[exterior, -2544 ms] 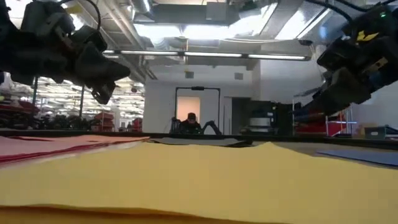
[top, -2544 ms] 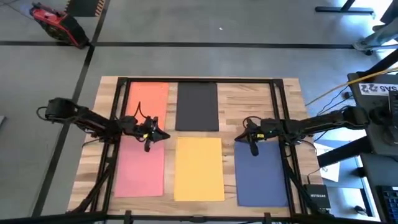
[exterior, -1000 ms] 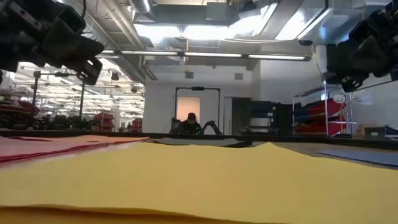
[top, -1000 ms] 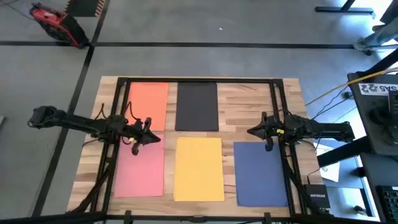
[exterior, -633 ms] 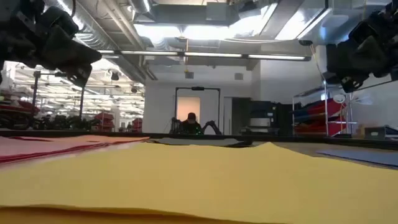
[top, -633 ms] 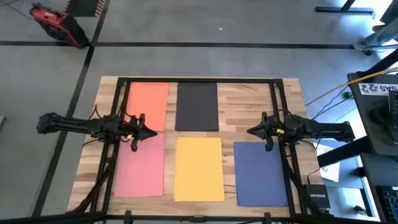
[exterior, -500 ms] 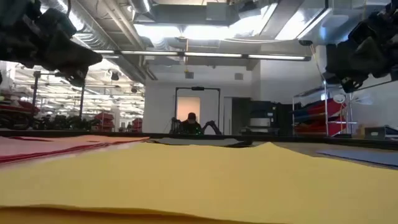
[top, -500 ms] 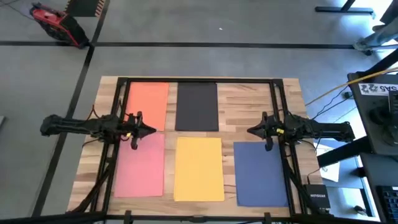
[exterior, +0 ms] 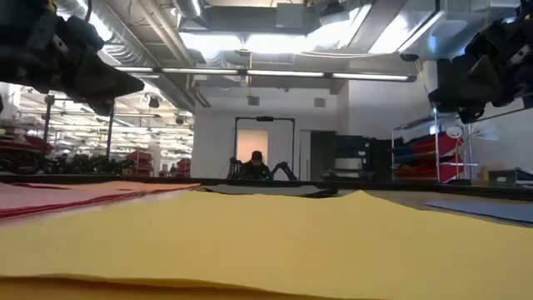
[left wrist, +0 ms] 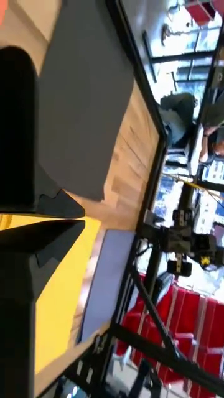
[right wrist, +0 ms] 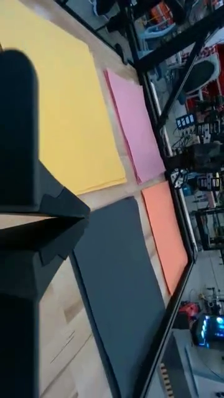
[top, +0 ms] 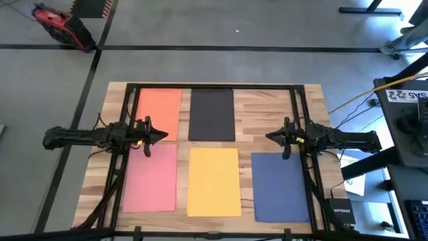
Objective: Organize paper
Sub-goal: Return to Home Position
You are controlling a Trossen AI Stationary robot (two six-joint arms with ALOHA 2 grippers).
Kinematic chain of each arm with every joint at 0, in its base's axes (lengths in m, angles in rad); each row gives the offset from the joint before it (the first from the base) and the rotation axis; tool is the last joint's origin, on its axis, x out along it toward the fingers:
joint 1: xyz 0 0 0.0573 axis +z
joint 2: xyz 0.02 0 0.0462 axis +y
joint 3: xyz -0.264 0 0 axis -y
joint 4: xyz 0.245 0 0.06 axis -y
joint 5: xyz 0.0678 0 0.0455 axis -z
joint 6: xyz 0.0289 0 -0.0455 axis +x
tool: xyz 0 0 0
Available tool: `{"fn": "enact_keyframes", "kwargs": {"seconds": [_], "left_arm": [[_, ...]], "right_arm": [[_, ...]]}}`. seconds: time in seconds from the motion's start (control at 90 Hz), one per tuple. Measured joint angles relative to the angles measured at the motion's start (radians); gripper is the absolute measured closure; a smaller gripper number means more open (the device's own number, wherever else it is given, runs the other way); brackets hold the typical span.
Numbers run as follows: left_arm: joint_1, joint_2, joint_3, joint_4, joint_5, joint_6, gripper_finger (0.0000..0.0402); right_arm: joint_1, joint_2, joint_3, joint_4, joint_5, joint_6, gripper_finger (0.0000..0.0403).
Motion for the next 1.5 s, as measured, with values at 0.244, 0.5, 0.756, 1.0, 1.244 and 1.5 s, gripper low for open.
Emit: {"fn": "enact_keyframes", "kwargs": {"seconds": [0.244, 0.5, 0.756, 1.0, 1.244, 1.5], "left_arm": [[0.006, 0.000, 0.000, 0.001, -0.001, 0.005, 0.0402], [0.006, 0.000, 0.000, 0.004, -0.022, -0.003, 0.0402], [0.006, 0.000, 0.000, 0.004, -0.026, -0.025, 0.0402], [0.006, 0.000, 0.000, 0.004, -0.026, -0.047, 0.0402], [0.006, 0.000, 0.000, 0.004, -0.026, -0.056, 0.0402], [0.006, 0.000, 0.000, 0.004, -0.026, -0.059, 0.0402]], "right_arm": [[0.000, 0.000, -0.002, 0.006, -0.005, 0.003, 0.0403], [0.000, 0.000, 0.000, -0.001, 0.070, -0.024, 0.0403], [0.000, 0.000, 0.000, -0.001, 0.080, -0.019, 0.0403], [0.000, 0.000, 0.000, 0.000, 0.168, -0.018, 0.0403], [0.000, 0.000, 0.000, 0.001, 0.182, -0.016, 0.0403], [0.000, 0.000, 0.000, 0.001, 0.175, -0.016, 0.0403]]}}
